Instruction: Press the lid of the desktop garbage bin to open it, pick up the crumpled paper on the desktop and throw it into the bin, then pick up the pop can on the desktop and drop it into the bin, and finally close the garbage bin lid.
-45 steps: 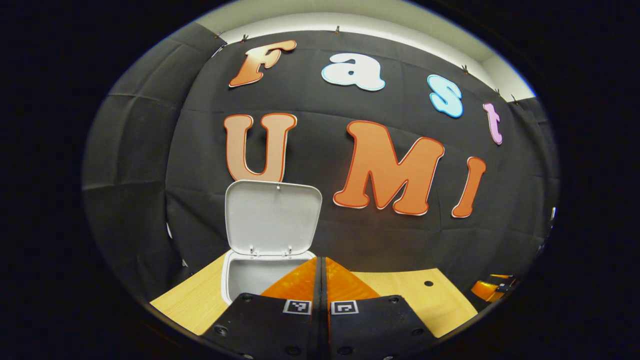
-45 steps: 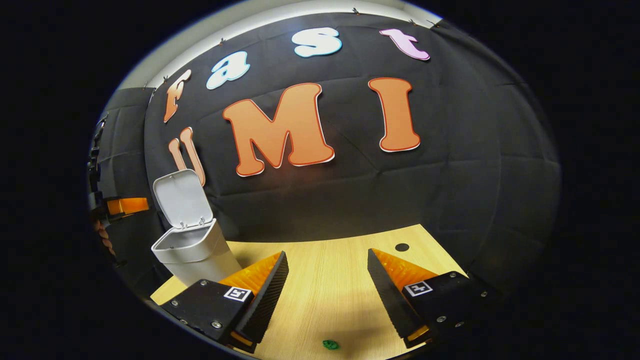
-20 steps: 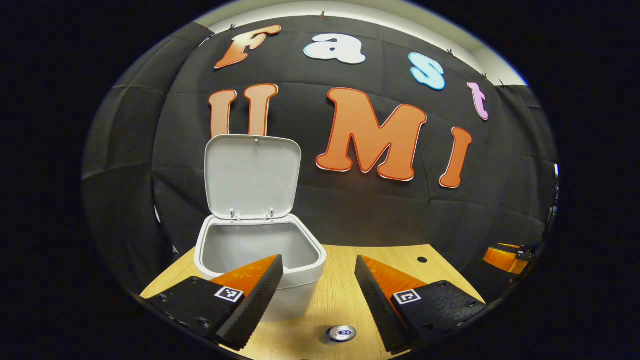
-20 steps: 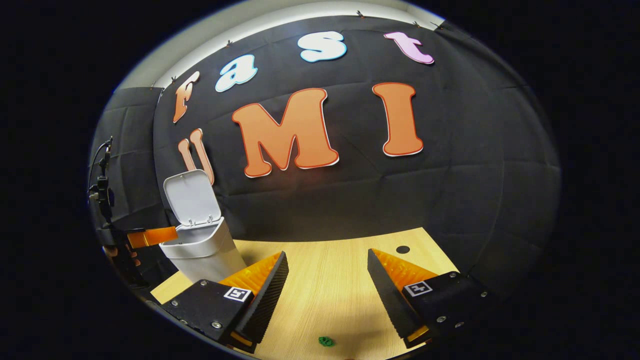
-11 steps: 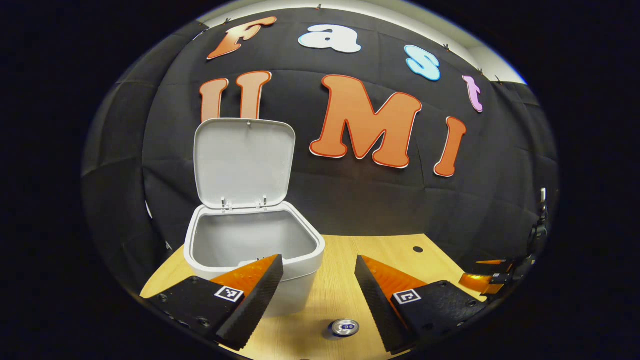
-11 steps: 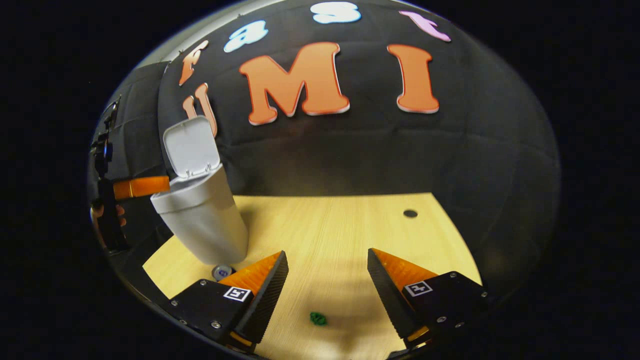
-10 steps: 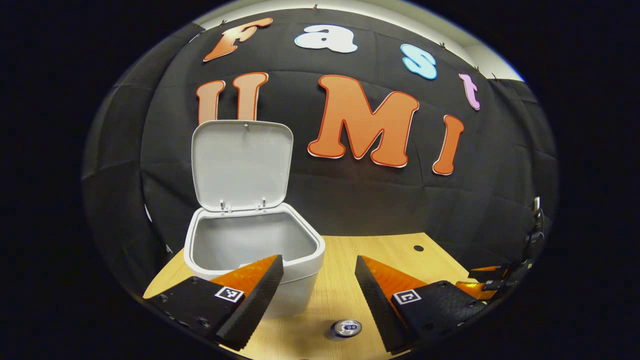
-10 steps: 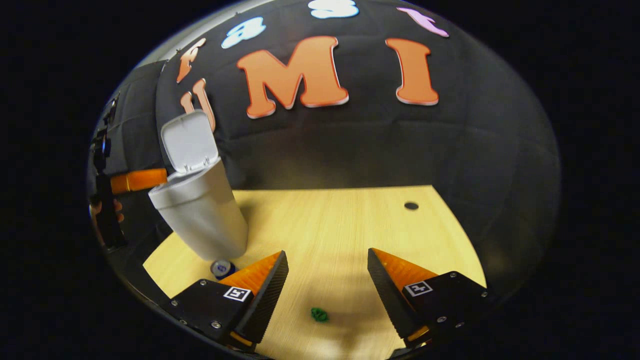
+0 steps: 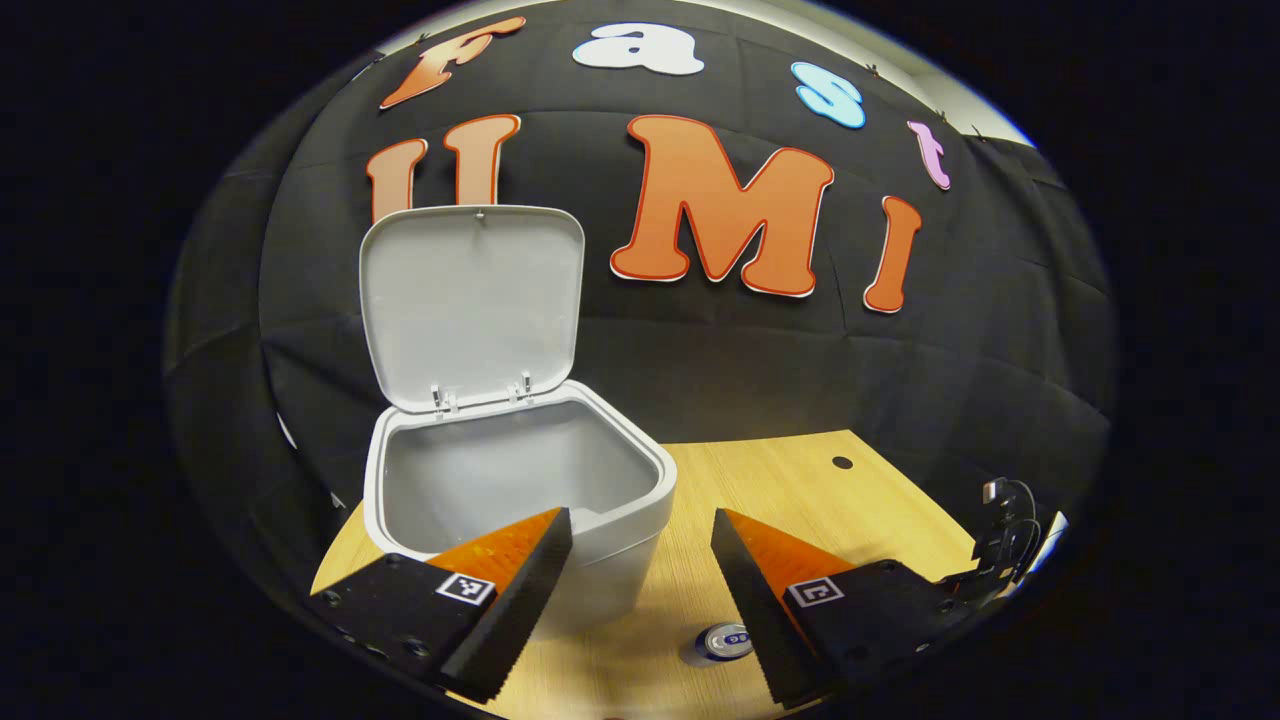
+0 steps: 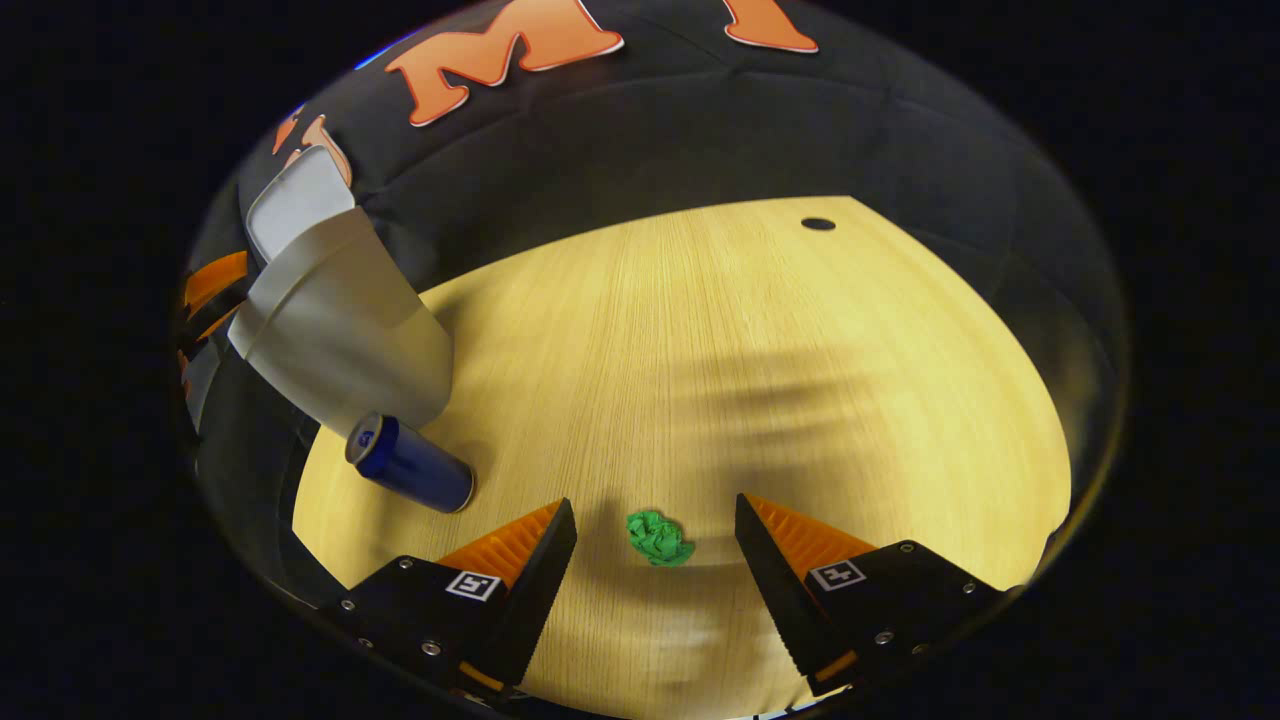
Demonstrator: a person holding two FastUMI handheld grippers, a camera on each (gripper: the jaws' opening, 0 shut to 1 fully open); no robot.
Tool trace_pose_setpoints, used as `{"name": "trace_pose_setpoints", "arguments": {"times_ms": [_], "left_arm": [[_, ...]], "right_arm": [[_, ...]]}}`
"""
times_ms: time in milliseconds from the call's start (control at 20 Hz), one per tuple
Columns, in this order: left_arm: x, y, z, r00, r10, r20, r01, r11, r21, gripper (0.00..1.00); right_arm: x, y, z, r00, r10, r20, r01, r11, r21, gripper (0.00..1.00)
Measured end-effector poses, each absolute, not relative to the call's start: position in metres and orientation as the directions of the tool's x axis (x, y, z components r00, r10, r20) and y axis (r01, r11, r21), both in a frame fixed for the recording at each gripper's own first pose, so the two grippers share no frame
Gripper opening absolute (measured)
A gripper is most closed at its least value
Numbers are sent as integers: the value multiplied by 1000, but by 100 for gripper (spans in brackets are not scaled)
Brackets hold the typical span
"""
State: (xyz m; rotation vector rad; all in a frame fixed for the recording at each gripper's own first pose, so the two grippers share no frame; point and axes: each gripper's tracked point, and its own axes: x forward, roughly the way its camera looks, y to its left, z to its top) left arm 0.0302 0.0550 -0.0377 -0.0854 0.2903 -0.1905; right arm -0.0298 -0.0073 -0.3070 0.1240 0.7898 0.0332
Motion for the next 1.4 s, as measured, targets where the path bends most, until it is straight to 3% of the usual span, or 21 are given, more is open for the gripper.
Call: {"name": "trace_pose_setpoints", "arguments": {"times_ms": [200,400,450,500,600,650,850,1200,1400], "left_arm": [[32,53,-26,942,-226,-247,213,974,-78,89],[30,50,-23,939,-249,-239,234,968,-92,90],[30,51,-23,938,-250,-241,232,968,-101,90],[29,51,-25,936,-252,-244,231,967,-112,90],[28,54,-24,937,-251,-245,225,966,-128,90],[29,56,-23,938,-247,-245,220,967,-131,90],[27,59,-23,939,-242,-243,211,966,-147,93],[24,60,-21,940,-247,-235,215,965,-153,92],[23,64,-24,939,-248,-236,211,962,-171,92]], "right_arm": [[-27,-9,-321,679,-8,-734,1,1000,-9,96],[-27,-13,-327,633,-33,-774,7,999,-36,94],[-28,-7,-331,618,-5,-786,3,1000,-3,75],[-33,-1,-333,597,10,-803,11,1000,21,77],[-29,-2,-335,598,0,-802,11,1000,8,46],[-27,-2,-335,585,3,-811,13,1000,13,23],[-20,-2,-333,583,18,-812,41,998,52,7],[-6,-7,-278,622,55,-781,-21,998,54,5],[24,-15,-209,721,63,-690,-20,997,70,5]]}}
